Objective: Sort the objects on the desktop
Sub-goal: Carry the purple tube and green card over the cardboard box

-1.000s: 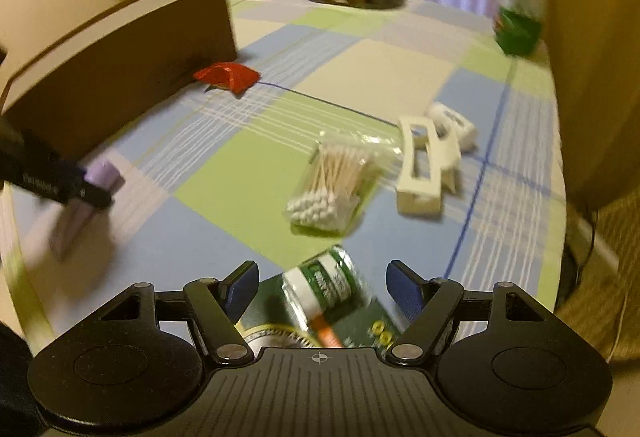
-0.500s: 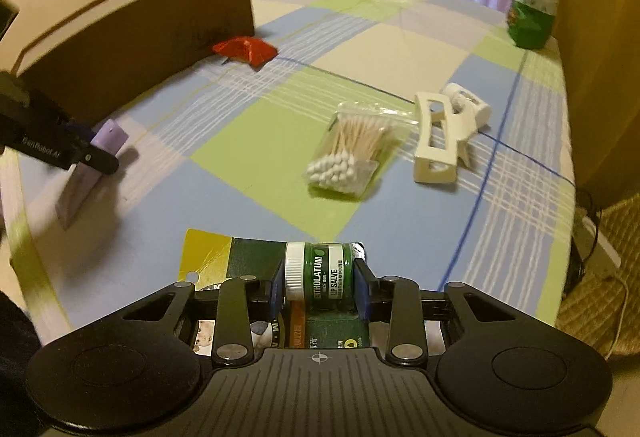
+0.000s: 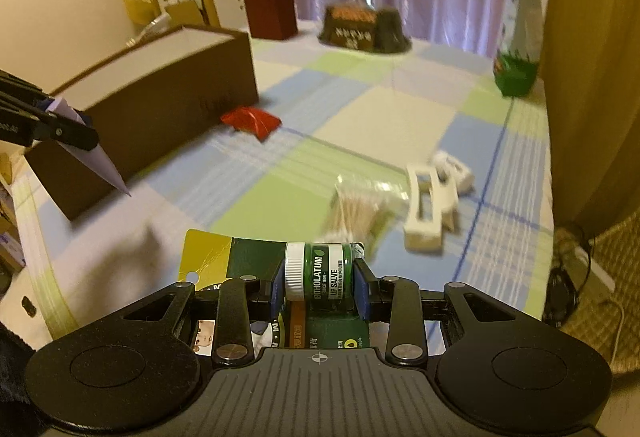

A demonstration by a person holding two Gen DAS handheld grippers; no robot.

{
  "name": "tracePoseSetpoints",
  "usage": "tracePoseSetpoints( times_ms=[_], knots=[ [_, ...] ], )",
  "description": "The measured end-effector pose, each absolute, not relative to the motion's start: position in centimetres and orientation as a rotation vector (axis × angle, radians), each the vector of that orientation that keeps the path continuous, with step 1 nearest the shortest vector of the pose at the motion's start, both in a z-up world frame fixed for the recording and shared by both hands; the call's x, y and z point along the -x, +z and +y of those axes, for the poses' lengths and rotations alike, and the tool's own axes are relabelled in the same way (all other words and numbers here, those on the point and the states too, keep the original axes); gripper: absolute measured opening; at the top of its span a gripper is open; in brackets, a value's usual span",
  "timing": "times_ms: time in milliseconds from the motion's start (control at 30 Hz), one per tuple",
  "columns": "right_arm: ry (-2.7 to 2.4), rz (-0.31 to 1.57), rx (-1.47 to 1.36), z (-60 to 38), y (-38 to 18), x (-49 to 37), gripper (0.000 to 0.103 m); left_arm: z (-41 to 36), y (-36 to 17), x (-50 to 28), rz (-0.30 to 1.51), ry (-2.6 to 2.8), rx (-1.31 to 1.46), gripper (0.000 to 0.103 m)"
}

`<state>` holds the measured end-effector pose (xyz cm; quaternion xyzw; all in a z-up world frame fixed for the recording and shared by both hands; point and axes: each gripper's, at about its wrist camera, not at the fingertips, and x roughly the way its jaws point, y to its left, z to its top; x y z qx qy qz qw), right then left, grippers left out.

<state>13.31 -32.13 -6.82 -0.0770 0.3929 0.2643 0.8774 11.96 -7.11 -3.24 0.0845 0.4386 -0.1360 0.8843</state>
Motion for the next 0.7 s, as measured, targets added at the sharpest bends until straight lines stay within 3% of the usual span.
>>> tracePoseSetpoints(
  times_ms=[333, 700],
  knots=[
    [0.628, 0.730, 0.191, -28.5, -4.2, -13.8, 0.034, -4.0, 2.0, -9.9, 0.789, -0.232, -0.144, 0.026],
    [0.635, 0.711, 0.174, -22.9, -2.1, -14.2, 0.034, 4.4, 4.5, -11.5, 0.791, -0.232, -0.183, 0.026]
  ],
)
